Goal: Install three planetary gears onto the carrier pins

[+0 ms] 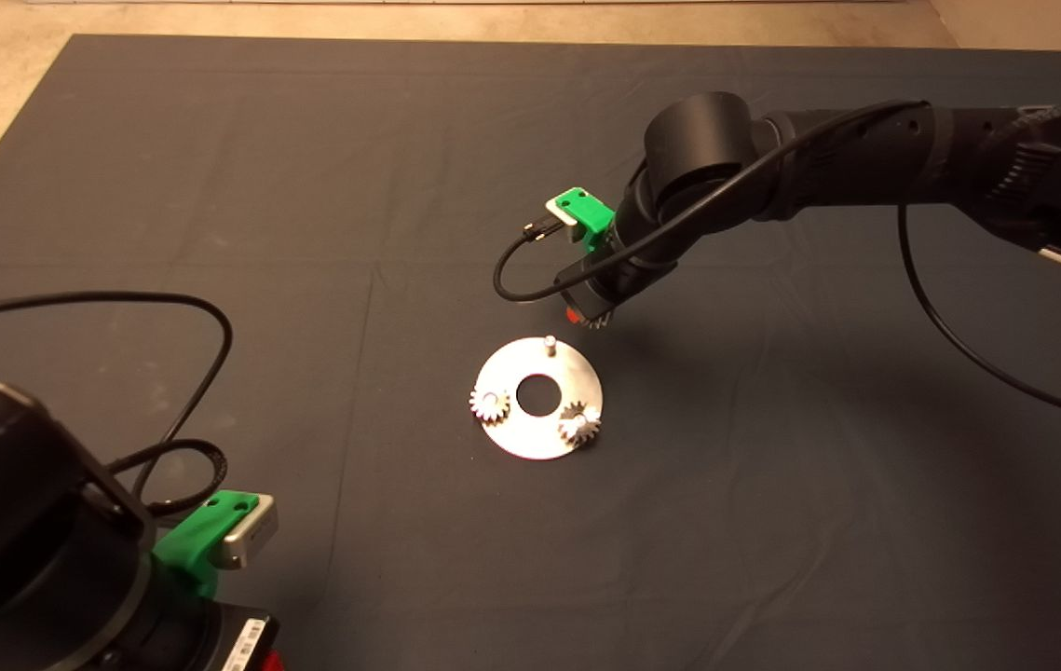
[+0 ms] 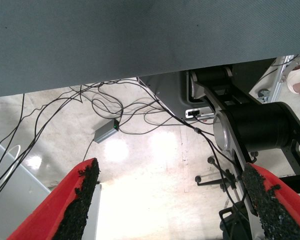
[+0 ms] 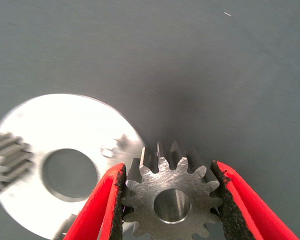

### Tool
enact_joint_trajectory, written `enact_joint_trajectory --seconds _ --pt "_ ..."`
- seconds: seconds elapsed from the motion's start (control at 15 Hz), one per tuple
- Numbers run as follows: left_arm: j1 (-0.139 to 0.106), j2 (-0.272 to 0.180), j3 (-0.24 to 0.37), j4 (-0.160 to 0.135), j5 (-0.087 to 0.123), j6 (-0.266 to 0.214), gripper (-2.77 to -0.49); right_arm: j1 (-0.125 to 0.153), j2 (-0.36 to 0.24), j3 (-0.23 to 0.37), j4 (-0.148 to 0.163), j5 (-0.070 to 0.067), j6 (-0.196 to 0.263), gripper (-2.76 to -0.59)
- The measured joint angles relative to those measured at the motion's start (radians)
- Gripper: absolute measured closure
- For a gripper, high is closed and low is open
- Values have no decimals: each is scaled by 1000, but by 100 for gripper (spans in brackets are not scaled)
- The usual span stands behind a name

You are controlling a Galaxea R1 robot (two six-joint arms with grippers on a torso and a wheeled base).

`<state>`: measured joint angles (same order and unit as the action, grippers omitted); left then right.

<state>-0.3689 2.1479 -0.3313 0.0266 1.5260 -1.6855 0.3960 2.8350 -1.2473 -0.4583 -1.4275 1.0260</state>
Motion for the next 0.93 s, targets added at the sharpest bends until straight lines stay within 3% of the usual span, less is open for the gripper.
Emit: enact_joint_trajectory --seconds 0.27,0.4,0.6,0.93 --pt "0 0 0 0 0 0 -204 0 32 -25 0 9 0 -110" --pt "0 0 0 0 0 0 -204 0 47 -41 -3 3 -1 -110" --pt "0 0 0 0 0 0 -204 -3 61 -46 -3 8 -4 -110" --pt "0 0 0 0 0 0 -204 -30 57 -45 -4 -5 -5 -110"
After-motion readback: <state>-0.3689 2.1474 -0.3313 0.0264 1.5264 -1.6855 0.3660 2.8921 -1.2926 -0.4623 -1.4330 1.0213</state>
